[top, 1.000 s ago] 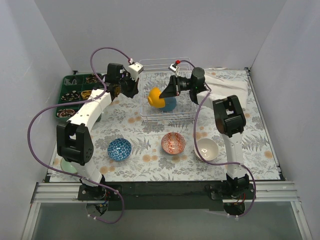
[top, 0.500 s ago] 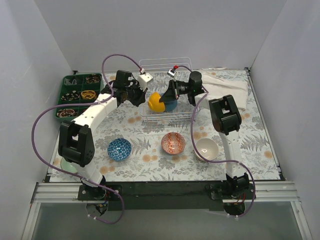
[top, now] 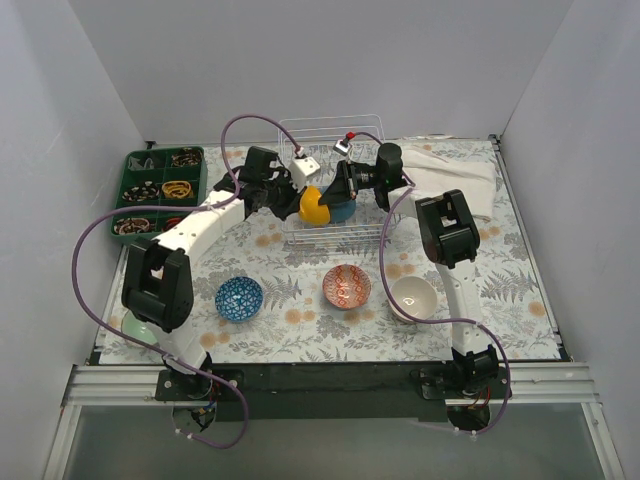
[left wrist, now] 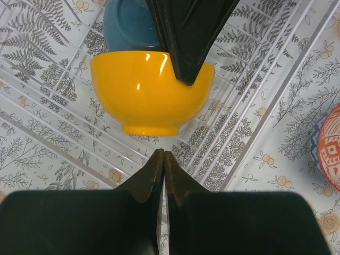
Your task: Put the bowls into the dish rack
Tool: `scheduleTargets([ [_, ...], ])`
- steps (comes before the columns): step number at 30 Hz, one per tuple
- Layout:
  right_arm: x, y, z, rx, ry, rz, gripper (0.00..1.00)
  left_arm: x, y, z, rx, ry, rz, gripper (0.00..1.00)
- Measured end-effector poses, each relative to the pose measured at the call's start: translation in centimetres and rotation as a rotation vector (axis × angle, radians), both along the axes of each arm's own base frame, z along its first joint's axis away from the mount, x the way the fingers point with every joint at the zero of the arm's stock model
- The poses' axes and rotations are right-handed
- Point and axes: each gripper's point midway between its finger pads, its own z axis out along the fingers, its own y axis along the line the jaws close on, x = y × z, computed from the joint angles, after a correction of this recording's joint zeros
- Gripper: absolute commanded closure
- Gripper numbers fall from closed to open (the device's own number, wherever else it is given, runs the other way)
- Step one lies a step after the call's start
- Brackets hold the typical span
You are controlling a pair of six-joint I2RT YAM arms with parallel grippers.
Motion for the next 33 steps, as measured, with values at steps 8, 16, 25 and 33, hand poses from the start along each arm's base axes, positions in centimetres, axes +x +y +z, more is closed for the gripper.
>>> scheduleTargets([
  [8, 0.1, 0.0, 0.0, 0.003, -0.013, -0.001, 0.99, 0.8, -0.2, -3.4, 0.047, 0.049, 0.001, 1.00],
  [16, 1.0, -0.8, -0.4, -0.005, -0.008, -0.032, 0.82, 2.5, -1.1, -4.1, 0.045, 0.040, 0.000, 1.00],
  [25, 3.5, -1.8, -0.5, -0.011, -0.063, -0.107, 0.01, 4.7, -3.0, -4.5, 0.016, 0.013, -0.013, 1.00],
  [33, 7.8, -4.2, -0.2, -0.084, -0.159, -0.266, 0.01, 6.5, -4.5, -3.9, -0.026, -0.013, -0.024, 1.00],
])
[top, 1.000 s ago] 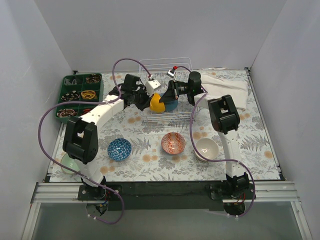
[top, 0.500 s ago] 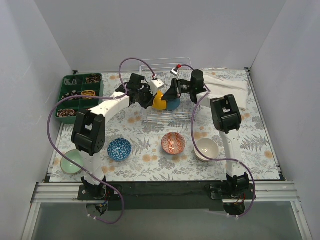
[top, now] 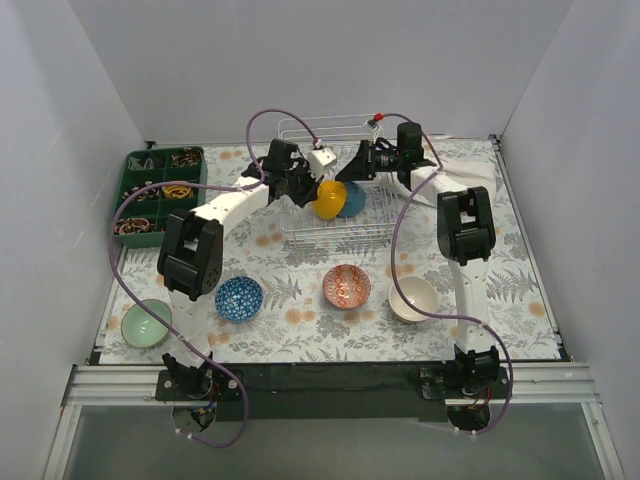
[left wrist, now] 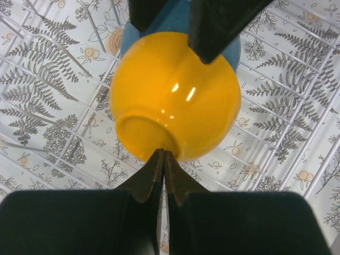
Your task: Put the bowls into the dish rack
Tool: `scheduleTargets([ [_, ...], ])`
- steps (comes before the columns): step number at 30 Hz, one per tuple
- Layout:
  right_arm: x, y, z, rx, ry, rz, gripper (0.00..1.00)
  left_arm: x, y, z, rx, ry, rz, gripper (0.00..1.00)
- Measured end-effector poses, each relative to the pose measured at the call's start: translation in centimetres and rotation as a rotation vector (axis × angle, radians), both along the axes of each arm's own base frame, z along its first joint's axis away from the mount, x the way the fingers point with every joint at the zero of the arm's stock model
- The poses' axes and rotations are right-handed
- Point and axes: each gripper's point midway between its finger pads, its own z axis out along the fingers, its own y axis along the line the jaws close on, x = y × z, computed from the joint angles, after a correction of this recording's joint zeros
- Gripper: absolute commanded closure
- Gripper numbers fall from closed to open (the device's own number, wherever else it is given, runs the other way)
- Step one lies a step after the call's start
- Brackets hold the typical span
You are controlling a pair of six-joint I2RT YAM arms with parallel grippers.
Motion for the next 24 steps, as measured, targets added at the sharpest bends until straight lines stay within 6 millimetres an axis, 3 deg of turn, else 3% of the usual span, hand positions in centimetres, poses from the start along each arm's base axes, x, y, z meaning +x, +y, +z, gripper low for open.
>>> scheduleTargets([
  [6, 1.8, -1.2, 0.1, -0.105, -0.091, -0.089, 0.01, -0.1, -0.8, -0.5, -0.018, 0.011, -0.006, 1.00],
  [18, 2.5, -3.5, 4.1, -0.276, -0.299, -0.195, 0.01, 1.2, -3.8, 0.7, -0.080, -0.029, -0.026, 1.00],
  [24, 3.1, -6.1, 5.8, -0.316, -0.338, -0.259, 0.01, 1.3, -5.3, 1.3, -0.108, -0.042, -0.048, 1.00],
])
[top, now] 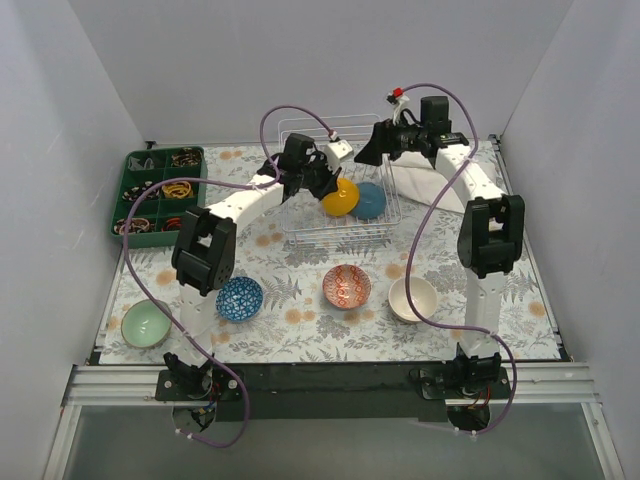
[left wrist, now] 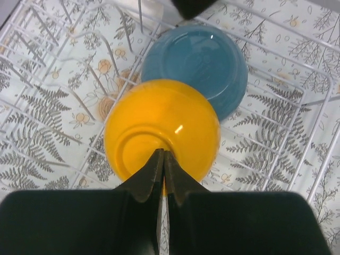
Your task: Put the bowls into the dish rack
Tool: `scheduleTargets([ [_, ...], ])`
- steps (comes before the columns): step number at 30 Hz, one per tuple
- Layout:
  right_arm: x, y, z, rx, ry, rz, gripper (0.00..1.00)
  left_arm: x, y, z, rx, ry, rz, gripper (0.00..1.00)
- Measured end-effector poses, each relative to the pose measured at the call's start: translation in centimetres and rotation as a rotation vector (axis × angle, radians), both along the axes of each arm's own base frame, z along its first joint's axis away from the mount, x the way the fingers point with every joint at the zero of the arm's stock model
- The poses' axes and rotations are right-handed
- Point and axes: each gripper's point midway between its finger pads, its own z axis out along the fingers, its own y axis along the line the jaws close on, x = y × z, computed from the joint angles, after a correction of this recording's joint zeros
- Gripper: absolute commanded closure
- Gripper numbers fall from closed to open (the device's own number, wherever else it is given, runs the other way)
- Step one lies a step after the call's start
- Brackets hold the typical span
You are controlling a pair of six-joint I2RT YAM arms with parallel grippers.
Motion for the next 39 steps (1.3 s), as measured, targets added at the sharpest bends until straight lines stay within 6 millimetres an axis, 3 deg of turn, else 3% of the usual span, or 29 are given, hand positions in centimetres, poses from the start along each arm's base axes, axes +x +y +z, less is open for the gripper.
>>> scheduleTargets([
  [4, 0.7, -2.6, 0.6, -0.019, -0.023, -0.054, 0.01, 0.2, -1.5, 0.5, -0.022, -0.011, -0.015, 1.00],
  [11, 1.1, -5.6, 0.2, -0.046, -0.015, -0.111, 0.01, 0.7, -3.8, 0.5, -0.052, -0.025, -0.040, 1.00],
  [16, 1.0, -6.1, -0.6, -0.069, -0.003, -0.122, 0.01, 0.8, -5.4, 0.0, -0.068, -0.021, -0.058, 1.00],
  [31, 0.3, -8.1, 0.7, -0.094, -0.029, -0.158, 0.01, 0.6, -10.5, 1.1, -0.134, -0.050, -0.104, 1.00],
  [39, 0.4, -8.6, 0.6, -0.095, -0.028, -0.169, 0.01, 0.3, -11.4, 1.0, -0.139, -0.043, -0.095, 1.00],
])
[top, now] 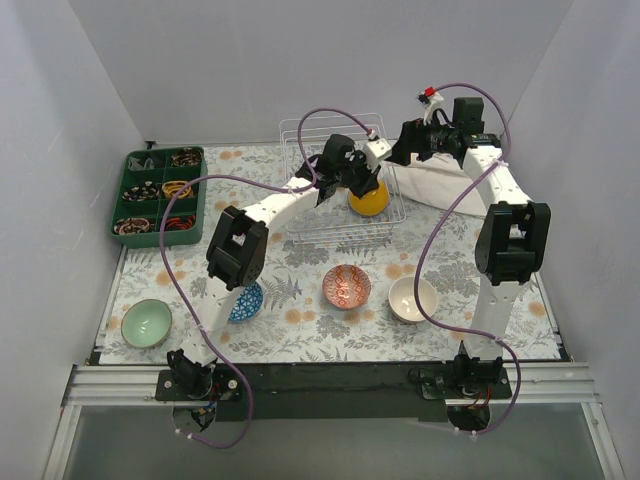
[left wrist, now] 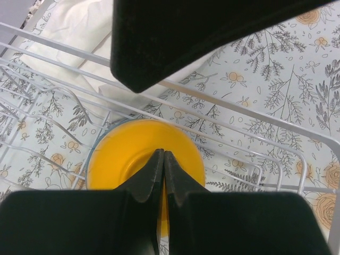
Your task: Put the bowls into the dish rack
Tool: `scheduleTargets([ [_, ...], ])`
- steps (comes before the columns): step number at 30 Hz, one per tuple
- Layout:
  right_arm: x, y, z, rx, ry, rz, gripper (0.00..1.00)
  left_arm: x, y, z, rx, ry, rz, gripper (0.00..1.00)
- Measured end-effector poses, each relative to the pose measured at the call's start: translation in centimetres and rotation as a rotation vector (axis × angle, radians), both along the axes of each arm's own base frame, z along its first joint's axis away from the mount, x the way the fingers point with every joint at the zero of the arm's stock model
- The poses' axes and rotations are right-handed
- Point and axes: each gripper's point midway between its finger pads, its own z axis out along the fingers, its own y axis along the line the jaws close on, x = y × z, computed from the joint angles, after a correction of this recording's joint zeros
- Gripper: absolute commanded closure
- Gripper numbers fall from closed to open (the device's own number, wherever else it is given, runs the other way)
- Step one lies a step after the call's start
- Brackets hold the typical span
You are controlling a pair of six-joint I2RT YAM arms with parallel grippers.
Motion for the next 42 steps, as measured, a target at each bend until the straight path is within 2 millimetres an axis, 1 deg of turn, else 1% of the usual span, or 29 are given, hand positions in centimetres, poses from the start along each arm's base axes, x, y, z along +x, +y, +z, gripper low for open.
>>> scheduleTargets([
  [6, -0.2, -0.1, 0.7, 0.000, -0.012, -0.002, 0.01, 0.5, 0.4, 0.3, 0.011, -0.011, 0.039, 1.00],
  [7, -0.3, -0.2, 1.0, -0.001, -0.016, -0.003, 0.01, 0.4, 0.8, 0.5, 0.016, -0.012, 0.046, 0.98],
  [9, -0.5, -0.3, 1.7, -0.004, -0.023, -0.008, 0.01, -0.1, 1.3, 1.3, 0.018, -0.015, 0.053, 0.87],
  [10, -0.6, -0.4, 2.0, -0.007, -0.027, -0.014, 0.01, -0.3, 1.7, 2.2, 0.016, -0.023, 0.057, 0.78],
  [11, -0.7, -0.5, 2.4, -0.011, -0.035, -0.020, 0.01, -0.4, 1.9, 3.0, 0.012, -0.033, 0.064, 0.66],
  [13, -0.9, -0.8, 3.1, -0.024, -0.051, -0.032, 0.01, -0.8, 3.0, 5.6, 0.005, -0.070, 0.095, 0.49],
  [14, -0.9, -1.0, 3.5, -0.034, -0.061, -0.039, 0.01, -1.1, 3.5, 6.8, 0.004, -0.090, 0.106, 0.45],
  [16, -1.2, -1.4, 4.3, -0.056, -0.086, -0.053, 0.01, -2.0, 5.3, 10.4, -0.006, -0.154, 0.146, 0.32],
  [18, -1.8, -1.8, 4.8, -0.073, -0.100, -0.060, 0.01, -3.1, 7.5, 13.8, -0.016, -0.222, 0.186, 0.27],
  [19, -2.1, -2.0, 5.1, -0.082, -0.108, -0.060, 0.01, -3.9, 9.1, 15.8, -0.022, -0.266, 0.217, 0.24],
  [20, -2.5, -2.1, 5.4, -0.090, -0.117, -0.058, 0.01, -4.5, 10.4, 17.2, -0.025, -0.297, 0.240, 0.19],
  [21, -2.8, -2.2, 5.6, -0.097, -0.123, -0.058, 0.01, -4.9, 11.5, 18.3, -0.030, -0.326, 0.263, 0.17],
  [22, -3.1, -2.3, 5.7, -0.105, -0.128, -0.055, 0.01, -5.4, 13.1, 19.3, -0.033, -0.353, 0.297, 0.14],
  [23, -3.4, -2.3, 5.9, -0.112, -0.135, -0.051, 0.01, -5.6, 14.6, 19.8, -0.026, -0.368, 0.330, 0.12],
  [24, -3.8, -2.4, 6.0, -0.125, -0.144, -0.044, 0.01, -5.6, 16.5, 20.2, -0.016, -0.380, 0.376, 0.10],
  [26, -4.7, -2.6, 6.4, -0.148, -0.164, -0.031, 0.01, -5.5, 19.5, 20.2, 0.003, -0.383, 0.447, 0.10],
  [27, -5.3, -2.7, 6.8, -0.164, -0.190, -0.024, 0.01, -5.4, 21.6, 19.4, 0.029, -0.366, 0.492, 0.08],
  [29, -6.8, -3.0, 7.4, -0.192, -0.234, -0.011, 0.01, -5.6, 24.5, 17.9, 0.069, -0.333, 0.545, 0.06],
  [30, -8.2, -3.0, 7.7, -0.209, -0.261, -0.003, 0.01, -5.8, 26.5, 16.5, 0.099, -0.307, 0.579, 0.05],
  [33, -12.0, -3.0, 9.1, -0.268, -0.359, 0.018, 0.01, -7.2, 31.1, 13.0, 0.185, -0.236, 0.652, 0.04],
  [35, -14.8, -1.9, 9.6, -0.333, -0.450, 0.062, 0.02, -8.1, 33.0, 11.1, 0.227, -0.189, 0.679, 0.02],
  [37, -17.7, 0.0, 9.6, -0.392, -0.545, 0.133, 0.01, -8.7, 34.5, 9.8, 0.251, -0.141, 0.710, 0.02],
  [38, -19.4, 1.1, 9.1, -0.434, -0.585, 0.179, 0.01, -9.1, 35.2, 9.1, 0.260, -0.105, 0.726, 0.02],
  [40, -22.4, 2.8, 7.8, -0.499, -0.628, 0.266, 0.01, -9.7, 36.1, 8.6, 0.250, -0.052, 0.756, 0.02],
  [42, -24.1, 3.1, 6.8, -0.545, -0.607, 0.305, 0.01, -10.4, 36.7, 8.6, 0.232, -0.017, 0.776, 0.02],
])
